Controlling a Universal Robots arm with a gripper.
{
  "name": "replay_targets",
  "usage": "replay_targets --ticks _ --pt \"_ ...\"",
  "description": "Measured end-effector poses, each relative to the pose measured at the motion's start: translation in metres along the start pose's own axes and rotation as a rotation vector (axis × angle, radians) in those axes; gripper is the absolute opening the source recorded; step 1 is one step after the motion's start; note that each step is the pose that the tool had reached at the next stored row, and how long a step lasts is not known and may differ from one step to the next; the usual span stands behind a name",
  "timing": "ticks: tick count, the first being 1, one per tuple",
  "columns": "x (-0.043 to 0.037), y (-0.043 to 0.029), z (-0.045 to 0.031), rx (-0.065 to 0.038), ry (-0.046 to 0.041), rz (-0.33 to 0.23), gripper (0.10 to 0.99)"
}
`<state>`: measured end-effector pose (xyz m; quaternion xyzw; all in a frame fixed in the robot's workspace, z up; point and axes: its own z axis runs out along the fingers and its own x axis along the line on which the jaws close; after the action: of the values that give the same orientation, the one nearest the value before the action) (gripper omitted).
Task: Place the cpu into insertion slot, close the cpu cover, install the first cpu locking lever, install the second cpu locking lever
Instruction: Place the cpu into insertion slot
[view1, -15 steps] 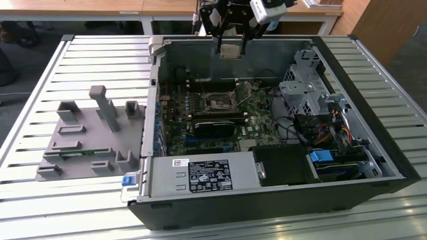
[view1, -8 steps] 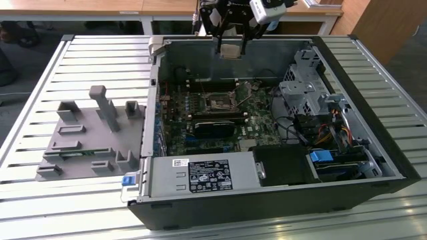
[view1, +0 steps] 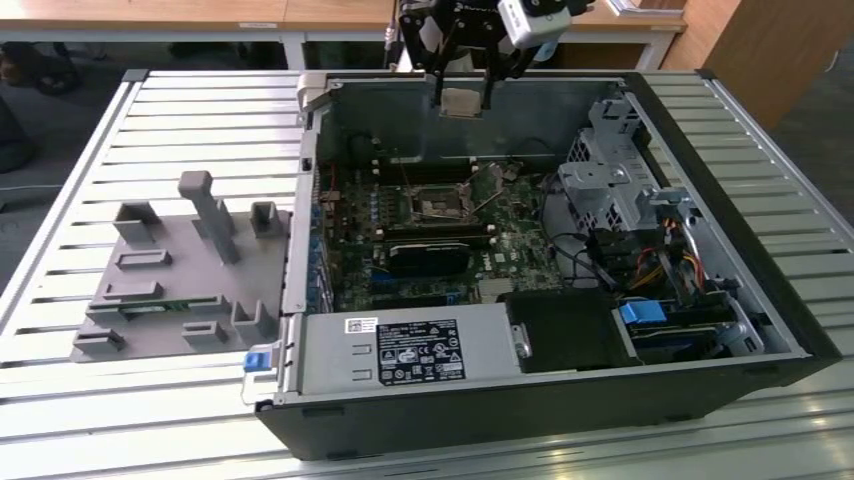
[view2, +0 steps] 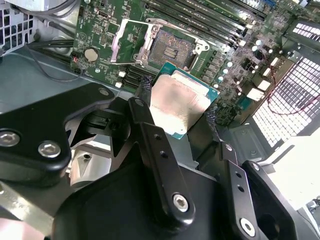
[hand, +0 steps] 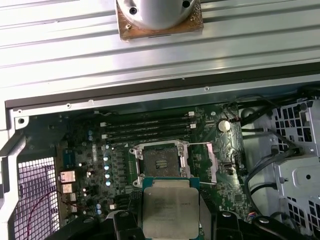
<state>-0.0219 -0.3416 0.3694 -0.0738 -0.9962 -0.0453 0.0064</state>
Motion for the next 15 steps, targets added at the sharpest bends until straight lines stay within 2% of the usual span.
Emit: replay_targets --ticks 15 --pt "0.0 0.0 0.0 -0.001 -0.0027 0.03 0.541"
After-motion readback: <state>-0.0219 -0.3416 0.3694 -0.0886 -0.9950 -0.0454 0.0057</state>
